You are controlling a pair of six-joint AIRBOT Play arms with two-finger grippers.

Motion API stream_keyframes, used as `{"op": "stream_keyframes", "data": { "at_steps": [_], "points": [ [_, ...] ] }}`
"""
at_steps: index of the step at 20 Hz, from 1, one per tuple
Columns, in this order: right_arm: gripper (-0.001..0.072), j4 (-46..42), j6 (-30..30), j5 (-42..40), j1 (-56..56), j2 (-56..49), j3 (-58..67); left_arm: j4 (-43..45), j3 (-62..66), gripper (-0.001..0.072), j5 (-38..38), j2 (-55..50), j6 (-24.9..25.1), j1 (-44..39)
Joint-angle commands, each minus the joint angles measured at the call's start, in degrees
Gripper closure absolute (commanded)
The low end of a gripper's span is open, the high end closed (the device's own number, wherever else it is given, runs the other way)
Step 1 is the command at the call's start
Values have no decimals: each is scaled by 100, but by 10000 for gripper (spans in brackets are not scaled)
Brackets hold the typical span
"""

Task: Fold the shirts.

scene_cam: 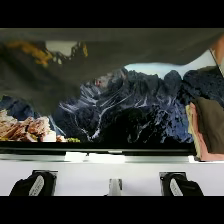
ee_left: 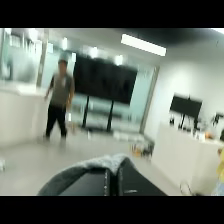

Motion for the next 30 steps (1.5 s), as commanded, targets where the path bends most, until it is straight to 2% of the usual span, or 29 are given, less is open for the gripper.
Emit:
{"op": "stream_keyframes", "data": {
  "at_steps": [1, 4, 5, 6, 9, 10, 12, 13, 15, 17, 19, 23, 26, 27, 28, 29, 30],
  "points": [
    [690, -1196, 885, 83, 0, 710, 608, 103, 1290, 672, -356, 7, -223, 219],
    [690, -1637, 1080, 737, 0, 708, 610, 686, 1390, 672, -566, 0, -240, 219],
    [690, -1773, 1080, 1045, 0, 654, 608, 911, 1388, 672, -826, -61, -387, 219],
    [690, -1971, 1080, 1502, 0, 540, 608, 1078, 1381, 673, -1237, -173, -531, 219],
    [689, -2765, 1073, 3342, 0, -177, 584, 1390, 1150, 672, -2728, -673, -516, 216],
    [690, -2909, 1073, 4065, 0, -568, 509, 1399, 938, 672, -3115, -881, -426, 203],
    [690, -2798, 1003, 4854, 7, -1279, -31, 1399, 264, 672, -3676, -1287, -229, 188],
    [690, -2708, 946, 4769, 7, -1526, -503, 1401, -197, 673, -3825, -1456, -219, 153],
    [691, -2691, 929, 3897, 7, -1971, -1674, 1401, -1456, 672, -3694, -1766, -214, -20],
    [691, -2555, 1058, 2852, 7, -2549, -2577, 1401, -2640, 672, -2986, -2068, -197, -260],
    [690, -2111, 999, 2105, 7, -3303, -2780, 1399, -3491, 671, -2002, -2472, -199, -463],
    [688, -929, 769, 452, 7, -4004, -2761, 1174, -3735, 671, -938, -3342, -227, -745],
    [685, -365, 769, -146, 7, -4140, -2761, 444, -3735, 669, -824, -3851, -225, -894],
    [616, -374, 765, -70, 7, -4159, -2761, 448, -3735, 619, -931, -3978, -291, -964],
    [422, -369, 675, 68, 4, -4155, -2761, 446, -3735, 364, -1080, -4092, -289, -1023],
    [147, -352, 424, 343, 0, -4105, -2758, 448, -3729, 40, -1353, -4146, -286, -1032],
    [33, -450, 136, 721, -28, -4004, -2758, 520, -3698, -4, -1788, -4142, -284, -960]
  ]
}}
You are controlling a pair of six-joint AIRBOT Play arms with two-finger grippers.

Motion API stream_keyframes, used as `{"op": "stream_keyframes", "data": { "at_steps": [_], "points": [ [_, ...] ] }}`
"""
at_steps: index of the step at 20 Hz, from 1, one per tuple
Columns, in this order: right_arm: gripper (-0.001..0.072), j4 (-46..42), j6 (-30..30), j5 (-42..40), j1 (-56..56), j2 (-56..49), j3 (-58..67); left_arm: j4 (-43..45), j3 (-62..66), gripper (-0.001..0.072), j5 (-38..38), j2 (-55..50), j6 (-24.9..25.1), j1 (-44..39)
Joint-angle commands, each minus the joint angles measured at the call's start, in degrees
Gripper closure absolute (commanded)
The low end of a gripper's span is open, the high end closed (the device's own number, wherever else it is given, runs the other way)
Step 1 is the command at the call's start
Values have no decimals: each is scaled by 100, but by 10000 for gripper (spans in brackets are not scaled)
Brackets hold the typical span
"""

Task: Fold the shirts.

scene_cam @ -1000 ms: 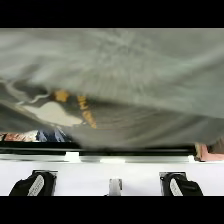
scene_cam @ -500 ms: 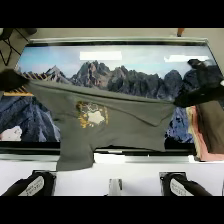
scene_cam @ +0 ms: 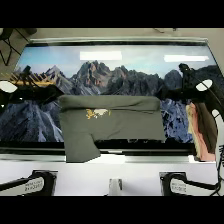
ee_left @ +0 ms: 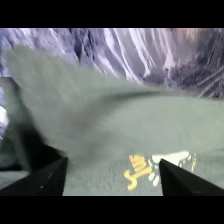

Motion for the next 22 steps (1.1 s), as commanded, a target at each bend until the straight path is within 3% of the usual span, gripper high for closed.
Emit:
{"op": "stream_keyframes", "data": {
  "at_steps": [1, 3, 4, 5, 6, 9, 11, 15, 20, 21, 22],
  "points": [
    [39, -127, -546, 778, -81, 144, -20, 129, 61, -4, -1176, -232, -26, 109],
    [62, -743, -546, 1690, -404, 295, -24, 872, 66, -2, -2507, -188, -103, 483],
    [66, -879, -546, 2144, -662, 304, -48, 1193, -92, 35, -2970, -103, -111, 660],
    [113, -938, -551, 2511, -946, 304, -162, 1357, -437, 158, -3115, 68, -107, 844],
    [119, -946, -588, 2736, -1191, 306, -350, 1355, -876, 186, -3003, 256, -107, 992],
    [119, -953, -702, 3056, -1534, 310, -1014, 1049, -2177, 179, -2310, 498, 72, 1117],
    [118, -876, -741, 3014, -1523, 317, -1237, 713, -2684, 92, -1797, 476, 201, 1054],
    [115, -960, -737, 2883, -1523, 323, -1252, 494, -2949, 106, -1049, 474, 210, 741],
    [86, -1353, -522, 2623, -1523, 321, -1252, 210, -2951, 125, -643, 474, 192, 302],
    [77, -1427, -463, 2557, -1523, 321, -1252, 195, -2951, 142, -608, 474, 166, 240],
    [78, -1443, -431, 2509, -1523, 321, -1257, 199, -2951, 301, -568, 474, 74, 205]
  ]
}}
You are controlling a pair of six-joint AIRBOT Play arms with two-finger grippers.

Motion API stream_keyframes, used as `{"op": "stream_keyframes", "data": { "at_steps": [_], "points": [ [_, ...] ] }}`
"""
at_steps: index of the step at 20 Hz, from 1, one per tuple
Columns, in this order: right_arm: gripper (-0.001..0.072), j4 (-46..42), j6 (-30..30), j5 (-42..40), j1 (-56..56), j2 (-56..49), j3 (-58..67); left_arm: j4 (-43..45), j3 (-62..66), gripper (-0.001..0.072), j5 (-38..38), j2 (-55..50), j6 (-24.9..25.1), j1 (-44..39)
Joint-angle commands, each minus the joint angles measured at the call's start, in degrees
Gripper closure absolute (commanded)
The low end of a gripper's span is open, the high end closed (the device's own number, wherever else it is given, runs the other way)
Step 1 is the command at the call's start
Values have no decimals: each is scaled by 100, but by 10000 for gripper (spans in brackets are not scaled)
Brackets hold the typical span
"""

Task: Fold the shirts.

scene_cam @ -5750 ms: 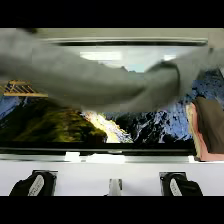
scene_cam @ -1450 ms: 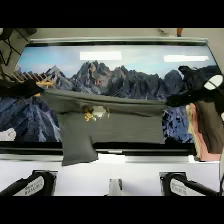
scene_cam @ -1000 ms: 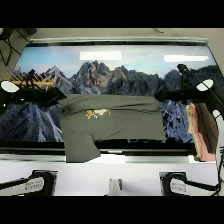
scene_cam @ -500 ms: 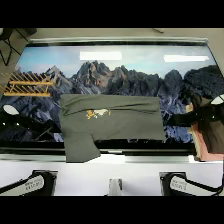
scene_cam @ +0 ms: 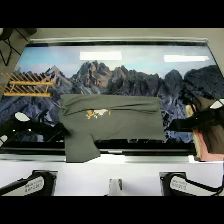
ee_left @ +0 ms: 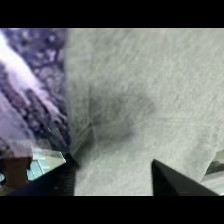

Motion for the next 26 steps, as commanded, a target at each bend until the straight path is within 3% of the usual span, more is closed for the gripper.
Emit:
{"op": "stream_keyframes", "data": {
  "at_steps": [1, 4, 15, 16, 17, 19, 22, 26],
  "points": [
    [77, -205, 144, -201, 0, 2, -50, -87, -35, 428, 352, -2, -133, -173],
    [79, -90, 203, -505, 2, 2, -494, -125, -28, 665, 358, 7, -122, -173],
    [107, 890, -149, -1001, 374, -35, -1416, -184, -20, 670, 177, 409, 46, -173],
    [133, 887, -74, -1117, 632, -46, -1414, -201, -20, 670, 173, 459, 46, -173],
    [270, 890, -37, -1283, 892, -44, -1412, -208, -13, 670, 157, 509, 44, -175],
    [685, 887, 74, -1425, 1290, -37, -1270, -273, 9, 671, 136, 660, 46, -173],
    [690, 914, -90, -1215, 1421, 319, -426, -295, 710, 672, 52, 1237, 46, -170],
    [690, 885, -232, -1637, 1412, 1628, 2111, -291, 3740, 673, 98, 2179, 17, -162]
  ]
}}
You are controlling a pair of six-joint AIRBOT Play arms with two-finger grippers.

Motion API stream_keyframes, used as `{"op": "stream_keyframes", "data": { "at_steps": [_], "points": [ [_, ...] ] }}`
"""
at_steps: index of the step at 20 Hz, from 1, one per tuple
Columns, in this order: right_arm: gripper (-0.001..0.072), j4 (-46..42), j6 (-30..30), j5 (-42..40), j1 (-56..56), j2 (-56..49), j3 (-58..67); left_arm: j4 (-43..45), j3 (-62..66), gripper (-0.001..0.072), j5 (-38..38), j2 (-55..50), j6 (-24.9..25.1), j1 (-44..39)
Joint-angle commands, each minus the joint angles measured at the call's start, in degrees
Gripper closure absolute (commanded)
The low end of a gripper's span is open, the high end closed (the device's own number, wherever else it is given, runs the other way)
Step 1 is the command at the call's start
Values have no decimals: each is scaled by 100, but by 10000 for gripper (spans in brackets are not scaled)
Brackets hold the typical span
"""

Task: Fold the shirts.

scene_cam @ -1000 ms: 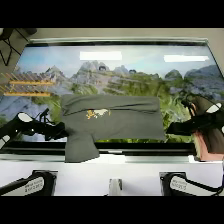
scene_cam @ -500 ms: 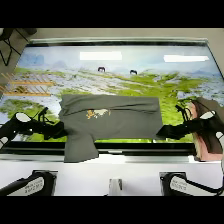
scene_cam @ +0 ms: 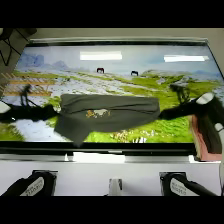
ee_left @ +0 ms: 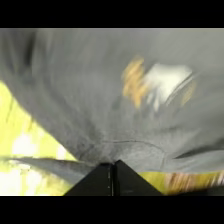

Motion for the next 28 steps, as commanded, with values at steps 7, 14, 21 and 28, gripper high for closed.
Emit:
{"op": "stream_keyframes", "data": {
  "at_steps": [7, 14, 21, 28],
  "points": [
    [689, -1137, 505, -824, 74, 2830, 4680, 199, 7239, 673, 785, 940, -800, 4],
    [689, -1674, 577, 463, 74, 3305, 4693, 372, 6802, 673, -247, 1314, -1056, 4],
    [689, -1674, 874, 1379, 74, 2374, 4693, 420, 6743, 673, -1060, 577, -970, 4],
    [690, -1711, 809, 2697, 92, 90, 2931, 444, 3432, 673, -1554, -800, -223, -313]
  ]
}}
